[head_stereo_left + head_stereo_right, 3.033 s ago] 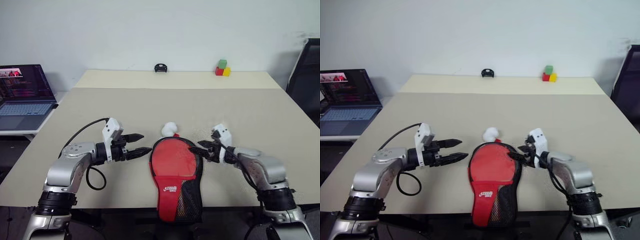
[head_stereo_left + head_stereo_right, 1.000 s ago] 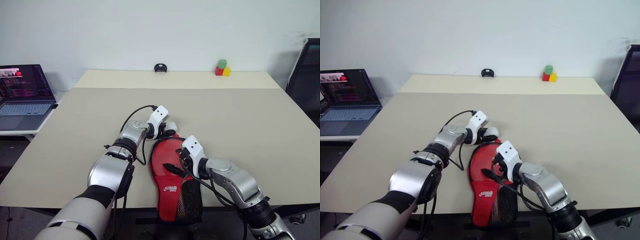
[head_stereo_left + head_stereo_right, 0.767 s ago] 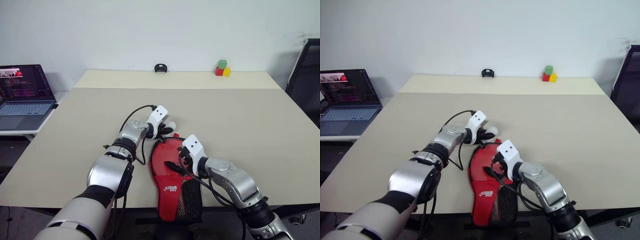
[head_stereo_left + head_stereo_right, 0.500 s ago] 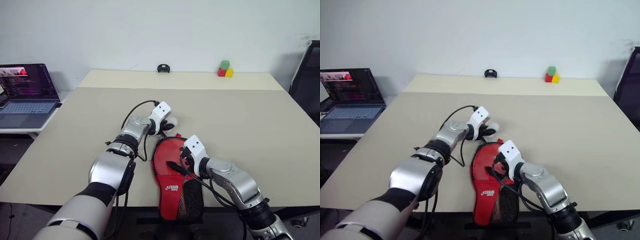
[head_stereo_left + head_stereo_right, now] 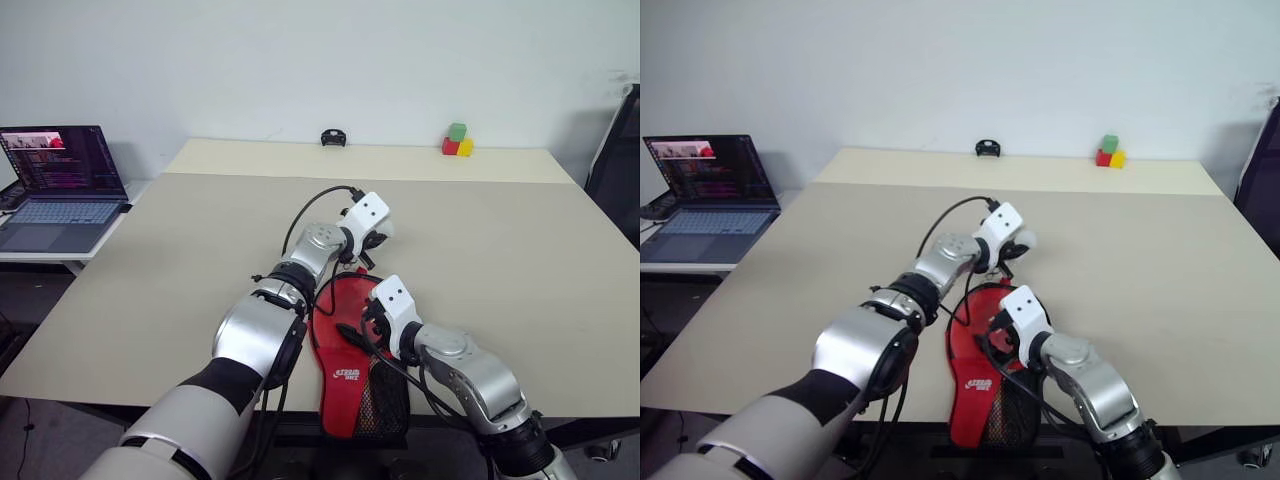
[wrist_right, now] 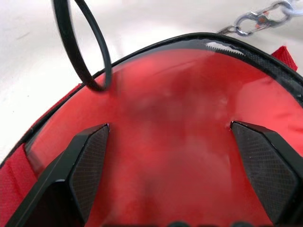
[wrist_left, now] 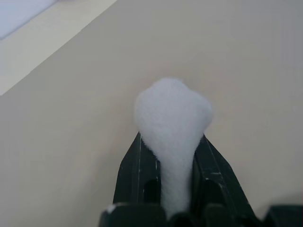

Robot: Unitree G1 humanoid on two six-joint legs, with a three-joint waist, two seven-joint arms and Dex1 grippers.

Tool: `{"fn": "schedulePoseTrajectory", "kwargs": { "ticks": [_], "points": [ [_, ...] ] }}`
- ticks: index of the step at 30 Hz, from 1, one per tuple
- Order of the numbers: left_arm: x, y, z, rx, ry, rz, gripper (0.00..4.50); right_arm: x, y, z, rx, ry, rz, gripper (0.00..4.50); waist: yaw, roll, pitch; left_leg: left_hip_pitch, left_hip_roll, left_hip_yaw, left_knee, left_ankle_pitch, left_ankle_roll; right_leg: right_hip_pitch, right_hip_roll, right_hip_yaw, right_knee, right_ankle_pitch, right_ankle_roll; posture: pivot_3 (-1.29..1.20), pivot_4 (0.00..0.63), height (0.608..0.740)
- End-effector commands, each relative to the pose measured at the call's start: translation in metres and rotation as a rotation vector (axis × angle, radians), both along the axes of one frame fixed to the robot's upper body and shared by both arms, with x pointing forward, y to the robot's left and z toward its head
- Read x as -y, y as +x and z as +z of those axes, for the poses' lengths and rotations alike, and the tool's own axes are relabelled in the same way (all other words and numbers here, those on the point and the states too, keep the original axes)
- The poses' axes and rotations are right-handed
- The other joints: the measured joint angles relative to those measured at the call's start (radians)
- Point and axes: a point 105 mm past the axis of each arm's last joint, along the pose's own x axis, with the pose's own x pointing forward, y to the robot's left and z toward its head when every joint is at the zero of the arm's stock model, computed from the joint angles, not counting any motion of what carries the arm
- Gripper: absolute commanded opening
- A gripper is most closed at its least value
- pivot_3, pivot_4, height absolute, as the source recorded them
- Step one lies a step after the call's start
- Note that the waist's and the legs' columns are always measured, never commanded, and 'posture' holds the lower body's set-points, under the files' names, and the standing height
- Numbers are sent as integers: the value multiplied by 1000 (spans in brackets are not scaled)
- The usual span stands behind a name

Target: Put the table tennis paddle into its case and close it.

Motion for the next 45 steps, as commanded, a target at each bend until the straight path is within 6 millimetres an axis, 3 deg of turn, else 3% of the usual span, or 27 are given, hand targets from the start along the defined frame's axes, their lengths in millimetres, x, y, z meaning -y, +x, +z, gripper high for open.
{"fn": "schedulePoseTrajectory", "kwargs": {
  "ticks": [1, 12, 20, 25, 33, 40, 45],
  "points": [
    [28, -5, 28, 116, -4, -67, 324, 0, -21, -45, -198, -57, -15, 4500, 0, 0, 0, 0, 0, 0, 0, 0, 0, 0, 0, 0, 0, 0, 0, 0, 150, 740],
    [87, -35, 32, 145, -5, -222, 323, 0, -30, -45, -216, -43, -62, 4500, 1, 4, -3, 0, 0, 1, 0, 0, 0, 0, 0, 0, 0, 0, 0, 0, 150, 740],
    [95, -51, 4, 70, 34, -312, 323, 1, -29, -45, -217, -43, -69, 4500, 0, 7, -8, 1, 0, 1, 0, 0, 0, 1, 1, 0, 0, 0, 0, 0, 150, 740],
    [81, -52, -20, -8, 95, -318, 323, -1, -28, -44, -217, -41, -61, 4500, -3, 8, -9, 1, 0, 1, -1, 0, 0, 1, 1, 1, 0, 0, 0, 0, 150, 740],
    [70, -43, -13, 6, 90, -292, 3190, -2, -23, -43, -210, -45, -43, 4500, -16, 8, -9, 2, 0, 1, -1, 0, 0, 2, 1, 1, 0, 0, 0, 0, 150, 740],
    [48, -30, 9, 27, 51, -282, 3190, -4, -14, -41, -197, -47, -20, 4500, -24, 8, -8, 19, 1, 1, -5, 0, 1, 16, 2, 1, -2, -2, 3, 0, 150, 740],
    [24, -17, 24, 51, -1, -226, 3190, -5, -9, -39, -189, -46, -9, 4500, -25, 8, -9, 20, 1, 1, -5, 0, 0, 17, 2, 1, -1, -3, 4, 0, 150, 740]
  ]
}}
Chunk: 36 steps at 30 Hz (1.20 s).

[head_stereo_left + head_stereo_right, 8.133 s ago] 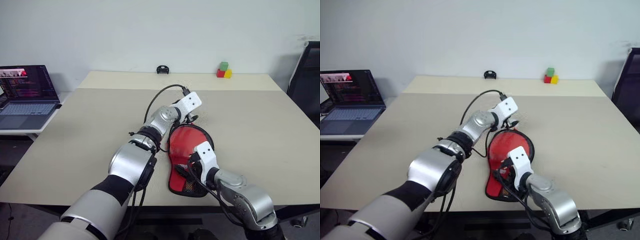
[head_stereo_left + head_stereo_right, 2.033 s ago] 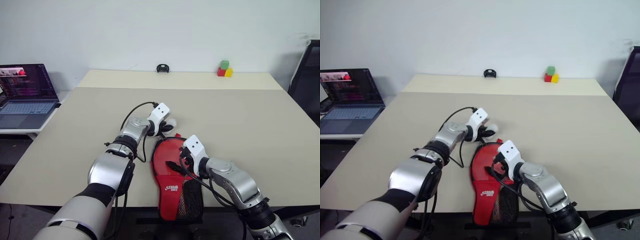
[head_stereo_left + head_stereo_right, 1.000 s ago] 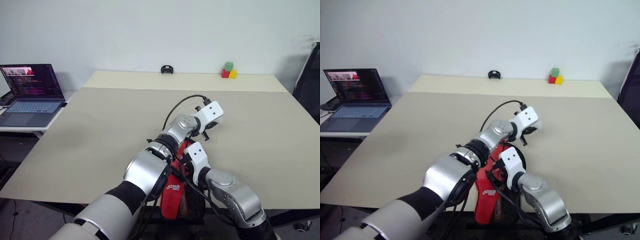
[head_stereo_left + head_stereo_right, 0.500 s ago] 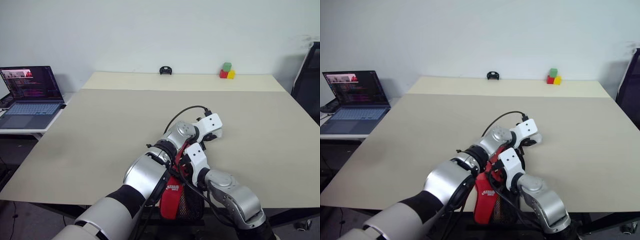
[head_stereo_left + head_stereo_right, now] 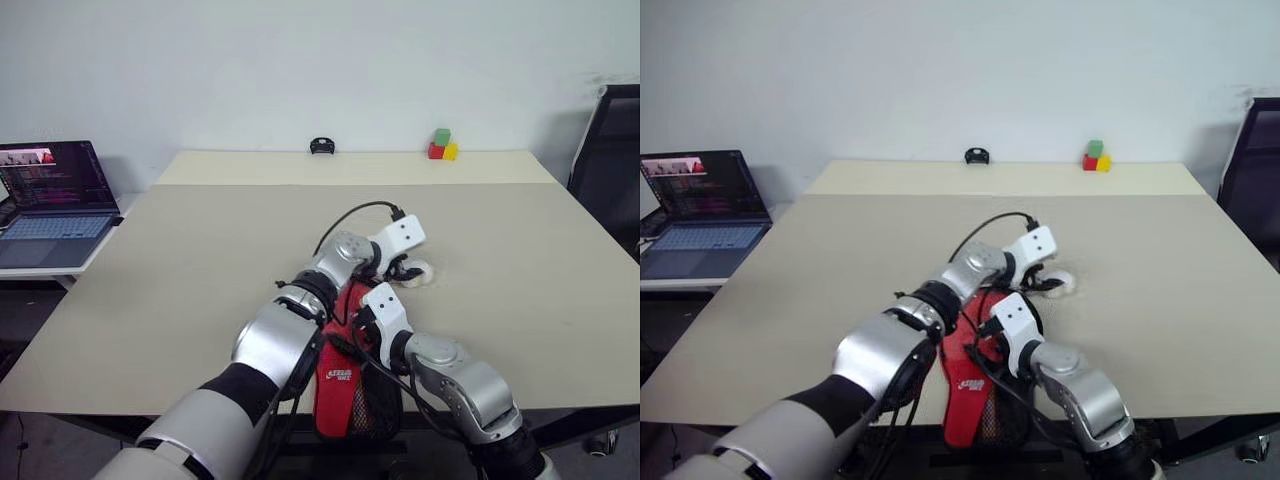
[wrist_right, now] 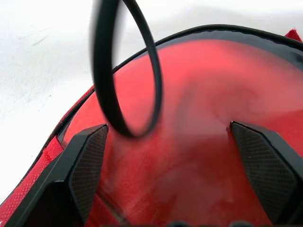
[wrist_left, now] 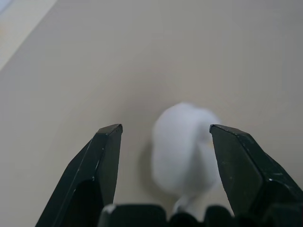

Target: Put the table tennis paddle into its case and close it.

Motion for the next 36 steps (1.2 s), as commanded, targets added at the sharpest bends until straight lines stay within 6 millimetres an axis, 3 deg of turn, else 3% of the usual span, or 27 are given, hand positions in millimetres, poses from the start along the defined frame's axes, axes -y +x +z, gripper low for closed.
{"fn": "schedulePoseTrajectory", "kwargs": {
  "ticks": [1, 6, 11, 18, 21, 27, 36],
  "points": [
    [-7, 9, 37, 78, -96, 1, 3190, 8, -4, -34, -132, -63, -17, 4500, 0, 0, 0, 0, 0, 0, 0, 0, 0, 0, 0, 0, 0, 0, 0, 0, 150, 740],
    [-36, 12, 47, 67, -183, -12, 3190, 7, 0, -26, -110, -39, -7, 4500, 0, 0, 0, 0, 0, 0, 0, 0, 0, 0, 0, 0, 0, 2, -3, 0, 150, 740],
    [-78, 10, 45, -41, -336, -20, 3190, 6, 5, 3, -57, 53, 34, 4500, -2, 0, 0, 0, 0, 0, 0, 0, 0, -1, 0, 0, 0, 2, -3, 0, 150, 740],
    [-167, -17, 40, -115, -485, 29, 3190, 12, 8, 58, 50, 119, 171, 4500, -10, 2, 4, -6, 1, -1, 0, 0, 0, -5, -1, 4, -1, 2, -4, 0, 150, 740],
    [-194, -39, 34, -128, -493, 105, 3190, 14, 12, 74, 83, 130, 228, 4500, -9, 2, 4, -9, 1, -2, -1, 0, 0, -9, -3, 6, -2, 2, -4, 0, 150, 740],
    [-208, -69, 30, -155, -493, 172, 3190, 18, 32, 85, 111, 94, 294, 4500, 8, 1, 4, -10, 1, -2, -1, 0, 0, -8, -5, 5, -2, 1, -4, 0, 150, 740],
    [-212, -76, 36, -139, -478, 217, 3190, 29, 96, 61, 112, -58, 267, 4500, 1, 1, 5, -6, 1, 0, -2, 0, 0, -6, -5, 5, -2, 1, -4, 0, 150, 740]
  ]
}}
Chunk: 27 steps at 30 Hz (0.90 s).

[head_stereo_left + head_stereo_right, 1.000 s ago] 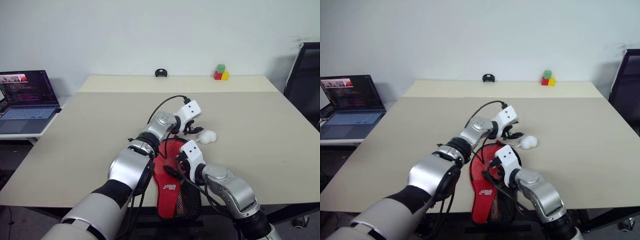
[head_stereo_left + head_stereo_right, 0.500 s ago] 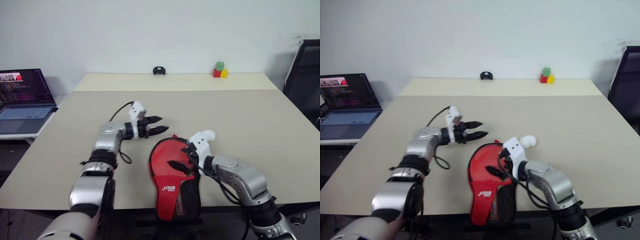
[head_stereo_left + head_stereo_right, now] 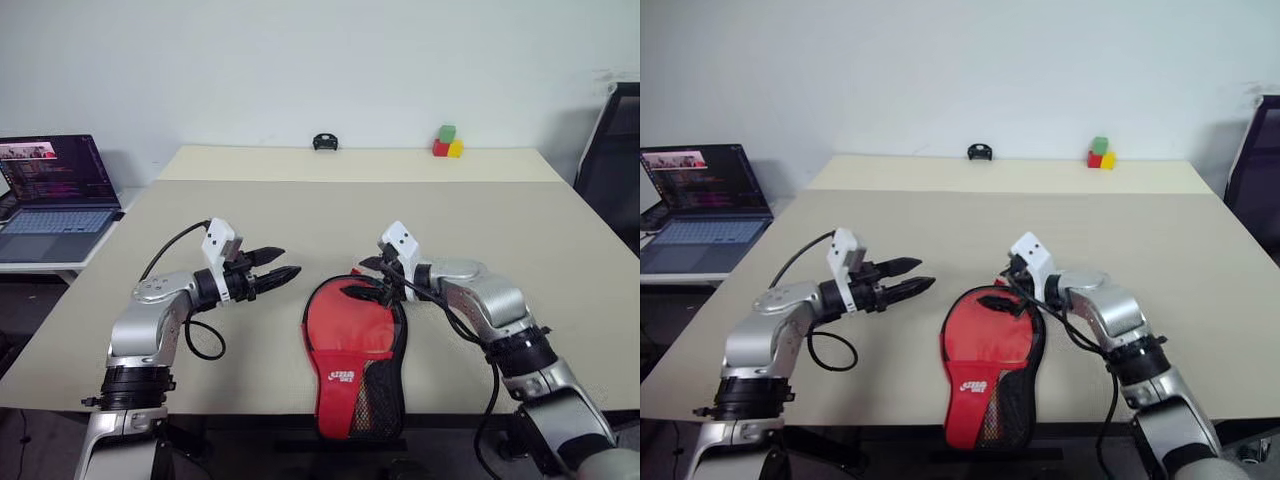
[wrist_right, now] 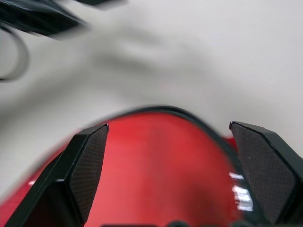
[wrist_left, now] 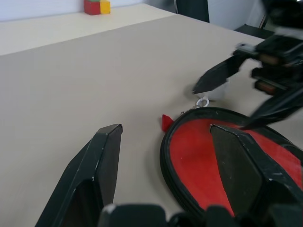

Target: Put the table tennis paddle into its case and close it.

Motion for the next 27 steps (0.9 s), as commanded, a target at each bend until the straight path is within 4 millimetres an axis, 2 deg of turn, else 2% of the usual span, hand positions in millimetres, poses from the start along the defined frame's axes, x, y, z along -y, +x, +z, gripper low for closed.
{"fn": "schedulePoseTrajectory", "kwargs": {
  "ticks": [1, 5, 8, 16, 19, 20, 27],
  "points": [
    [-2, -4, 16, 54, 8, 7, 3190, 1, 20, 1, 47, -34, 0, 4500, -3, 0, 0, 0, 0, 0, 0, 0, 0, 0, 0, 0, 0, 0, 0, 0, 150, 740],
    [-2, -4, 17, 54, 16, 9, 3190, 6, 28, -13, 5, -62, 3, 4500, -2, 0, 0, -1, 0, 1, 0, 0, 0, -2, 0, 1, -1, 0, 0, 0, 150, 740],
    [-3, -5, 17, 55, 26, 8, 3237, 7, 27, -23, -30, -76, 26, 3877, -1, 1, 1, -2, 0, 1, -1, 0, 0, -2, 0, 1, -1, 0, -1, 0, 150, 740],
    [-3, -5, 16, 55, 38, 8, 3237, 7, 21, -37, -83, -85, 52, 1005, -1, 1, 1, -2, 0, 1, -1, 0, 0, -2, 0, 1, -1, 0, -1, 0, 150, 740],
    [-3, -4, 16, 57, 40, 10, 3237, 7, 21, -39, -82, -95, 49, 142, -2, 1, 1, -1, 0, 1, -1, 0, -1, -2, 0, 1, -1, 0, -1, 0, 150, 740],
    [-4, -4, 16, 58, 42, 10, 3237, 8, 21, -39, -80, -99, 45, 9, -3, 1, 1, -1, 0, 1, -1, 0, -1, -2, 0, 2, -1, 0, -1, 0, 150, 740],
    [-5, -5, 15, 58, 49, 14, 3237, 11, 27, -39, -38, -124, 10, 9, -3, 1, 1, 0, 0, 1, -1, 0, -1, -2, 0, 2, 0, 0, -1, 0, 150, 740]
  ]
}}
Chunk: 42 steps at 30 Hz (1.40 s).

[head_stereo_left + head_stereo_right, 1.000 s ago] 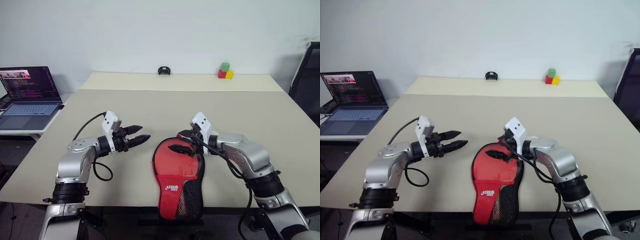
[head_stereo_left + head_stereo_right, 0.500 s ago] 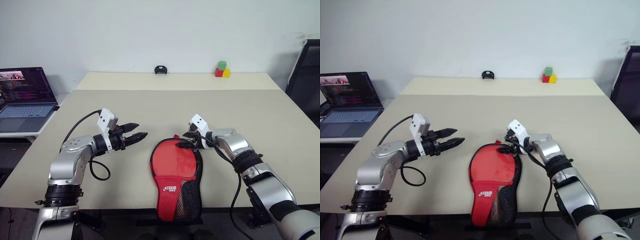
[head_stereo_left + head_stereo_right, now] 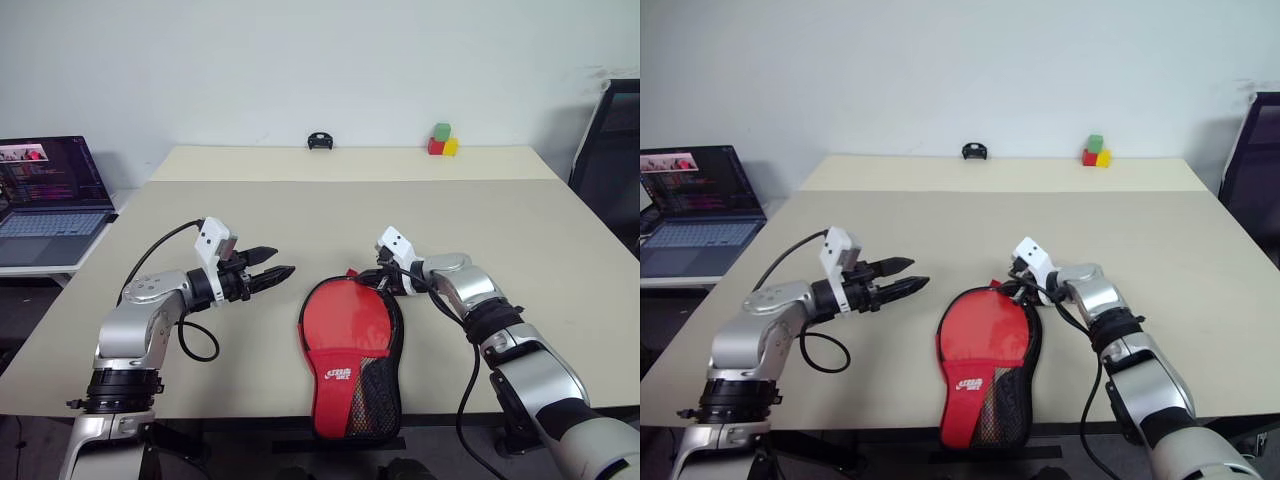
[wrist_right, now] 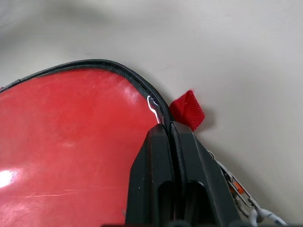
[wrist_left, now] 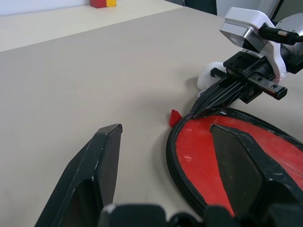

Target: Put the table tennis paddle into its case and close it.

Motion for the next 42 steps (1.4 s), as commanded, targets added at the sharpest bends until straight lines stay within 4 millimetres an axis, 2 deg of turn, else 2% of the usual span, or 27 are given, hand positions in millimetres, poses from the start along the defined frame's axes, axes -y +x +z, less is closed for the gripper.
{"fn": "schedulePoseTrajectory", "kwargs": {
  "ticks": [1, 22, 26, 31, 34, 39, 42],
  "points": [
    [2, -4, 13, 62, 18, -14, 3237, 4, 4, -8, 12, -40, -43, 9, 0, 0, 0, 0, 0, 0, 0, 0, 0, 0, 0, 0, 0, 0, 0, 0, 150, 740],
    [4, 0, 11, 65, 28, -17, 3237, 8, 27, 26, 114, 7, -118, 9, 1, 1, 1, 2, 0, -1, 0, 0, 0, 3, 0, -1, -1, 1, -2, 0, 150, 740],
    [5, 0, 10, 65, 27, -21, 3237, 4, 24, 21, 103, -3, -88, 9, 1, 2, 2, 1, 0, -1, -1, 0, 0, 2, 0, -1, -2, 1, -2, 0, 150, 740],
    [6, 0, 9, 63, 27, -26, 3237, -2, 13, 6, 65, -28, -40, 9, 1, 2, 2, 1, 0, -1, -1, 0, 0, 2, 0, -1, -2, 1, -2, 0, 150, 740],
    [7, 0, 9, 62, 27, -28, 3237, -1, 12, 2, 60, -28, -56, 617, 1, 2, 2, 1, 0, -1, -1, 0, 0, 2, 0, -1, -2, 1, -2, 0, 150, 740],
    [9, 0, 9, 64, 27, -31, 3237, 1, 10, 2, 60, -28, -53, 2298, 0, 2, 2, 1, 0, -1, -1, 0, 0, 2, 0, -1, -2, 1, -2, 0, 150, 740],
    [14, 2, 8, 68, 24, -45, 3237, 4, 6, 13, 55, 35, -51, 3259, 2, 2, 2, 1, 0, -1, -1, 0, 0, 2, 0, -1, -2, 1, -2, 0, 150, 740]
  ]
}}
